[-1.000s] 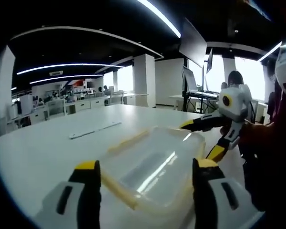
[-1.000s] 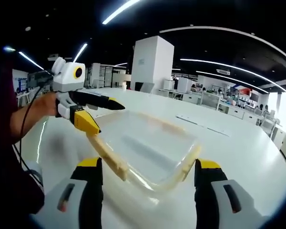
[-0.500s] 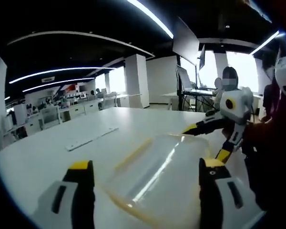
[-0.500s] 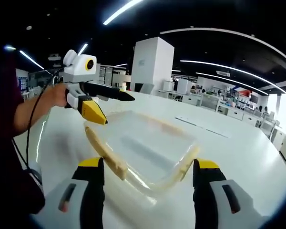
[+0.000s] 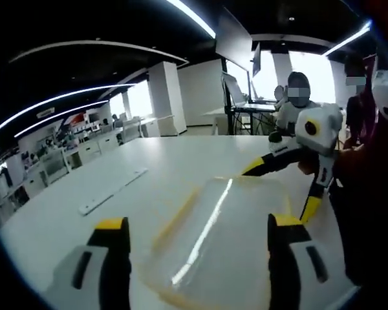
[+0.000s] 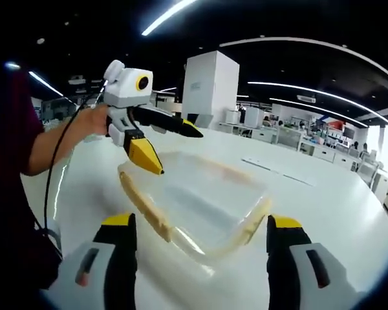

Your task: Snap each plastic latch of the storage box into its locked position after aligning the lid with the box until every specified latch is closed and the lid sits flush.

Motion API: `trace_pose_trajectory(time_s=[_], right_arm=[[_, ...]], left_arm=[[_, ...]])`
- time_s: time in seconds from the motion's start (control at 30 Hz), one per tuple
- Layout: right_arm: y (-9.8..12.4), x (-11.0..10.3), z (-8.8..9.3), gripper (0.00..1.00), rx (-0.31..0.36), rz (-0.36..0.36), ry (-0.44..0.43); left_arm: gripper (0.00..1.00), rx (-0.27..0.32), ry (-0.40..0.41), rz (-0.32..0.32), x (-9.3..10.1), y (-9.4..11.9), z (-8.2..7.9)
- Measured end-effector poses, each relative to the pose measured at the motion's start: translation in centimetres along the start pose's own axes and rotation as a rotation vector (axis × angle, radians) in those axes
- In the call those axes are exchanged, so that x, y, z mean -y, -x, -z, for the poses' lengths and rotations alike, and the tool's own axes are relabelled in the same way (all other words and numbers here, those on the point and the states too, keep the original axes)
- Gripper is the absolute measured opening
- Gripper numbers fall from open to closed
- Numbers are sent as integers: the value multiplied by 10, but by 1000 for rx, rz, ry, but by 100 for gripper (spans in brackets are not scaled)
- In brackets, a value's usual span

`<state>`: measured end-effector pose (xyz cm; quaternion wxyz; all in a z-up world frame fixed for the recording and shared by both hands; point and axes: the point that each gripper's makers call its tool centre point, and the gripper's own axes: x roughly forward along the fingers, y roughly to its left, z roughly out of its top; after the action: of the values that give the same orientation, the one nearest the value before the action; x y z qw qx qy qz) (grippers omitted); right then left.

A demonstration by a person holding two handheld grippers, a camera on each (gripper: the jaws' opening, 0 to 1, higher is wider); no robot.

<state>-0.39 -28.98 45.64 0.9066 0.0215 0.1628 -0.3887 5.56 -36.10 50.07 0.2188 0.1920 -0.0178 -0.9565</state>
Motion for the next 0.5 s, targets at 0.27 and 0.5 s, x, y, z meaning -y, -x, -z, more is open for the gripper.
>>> trace_pose_trajectory(time_s=[0.27, 0.5], right_arm=[[2, 1, 1, 84, 7, -4, -7], [5, 3, 2, 84, 9, 2, -4]], left_arm=[[85, -82, -45, 59, -3, -11, 1], [85, -136, -92, 89, -6, -20, -1]])
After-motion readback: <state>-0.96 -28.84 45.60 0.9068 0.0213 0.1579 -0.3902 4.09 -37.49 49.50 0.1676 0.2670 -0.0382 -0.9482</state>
